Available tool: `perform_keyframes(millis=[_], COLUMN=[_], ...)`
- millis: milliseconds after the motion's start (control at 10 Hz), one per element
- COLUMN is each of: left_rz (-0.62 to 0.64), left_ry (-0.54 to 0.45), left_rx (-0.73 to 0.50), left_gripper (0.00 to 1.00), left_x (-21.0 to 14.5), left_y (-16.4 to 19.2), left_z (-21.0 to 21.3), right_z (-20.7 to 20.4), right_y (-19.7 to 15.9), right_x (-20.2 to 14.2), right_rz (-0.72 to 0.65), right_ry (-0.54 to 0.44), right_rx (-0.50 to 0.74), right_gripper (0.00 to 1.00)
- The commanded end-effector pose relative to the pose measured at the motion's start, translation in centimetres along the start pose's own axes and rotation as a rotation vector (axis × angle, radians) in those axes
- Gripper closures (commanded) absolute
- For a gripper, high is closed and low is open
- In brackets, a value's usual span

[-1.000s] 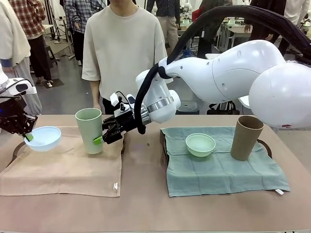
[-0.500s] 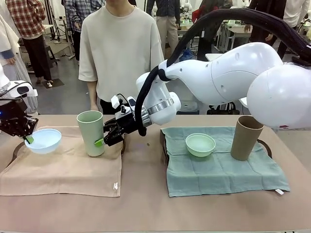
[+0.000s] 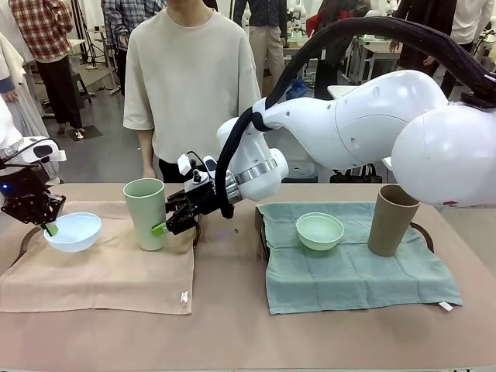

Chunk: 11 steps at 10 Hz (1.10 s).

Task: Set up a tray with a mat and arrange the tableware.
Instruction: Place the Picnic Bowl and Reusable plastic cup back onto the Handle tray in front of the human's position.

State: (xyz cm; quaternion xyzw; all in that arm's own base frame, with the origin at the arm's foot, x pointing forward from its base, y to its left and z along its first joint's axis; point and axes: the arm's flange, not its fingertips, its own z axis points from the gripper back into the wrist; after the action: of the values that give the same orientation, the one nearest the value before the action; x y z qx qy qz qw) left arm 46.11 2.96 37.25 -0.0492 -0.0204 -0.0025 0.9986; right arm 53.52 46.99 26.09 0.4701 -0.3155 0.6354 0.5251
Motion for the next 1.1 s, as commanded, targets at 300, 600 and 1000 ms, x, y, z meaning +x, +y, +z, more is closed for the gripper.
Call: perform_keyframes(millis=[300,600,1000], left_rz=[-0.036,-0.039,-0.048], left_ry=[-0.078,-0.085,-0.085], left_rx=[-0.063,-0.063,-0.111], left_gripper=[0.96,0.41,0.03], left_x=[1.1,1.1,0.4], left_y=[0.2,0.2,0.6], left_z=[-2.1,-2.1,-1.0], right_z=[0.0,0.0,0.5], right_y=[-0.2,-0.2,1.4], right_x=[0.0,0.2,2.1], right_rz=[0.001,0.000,-0.058], right_ry=[0.027,0.000,0.052], right_rx=[-0.007,0.024,0.078], right_gripper=[0.21,0.00,0.00])
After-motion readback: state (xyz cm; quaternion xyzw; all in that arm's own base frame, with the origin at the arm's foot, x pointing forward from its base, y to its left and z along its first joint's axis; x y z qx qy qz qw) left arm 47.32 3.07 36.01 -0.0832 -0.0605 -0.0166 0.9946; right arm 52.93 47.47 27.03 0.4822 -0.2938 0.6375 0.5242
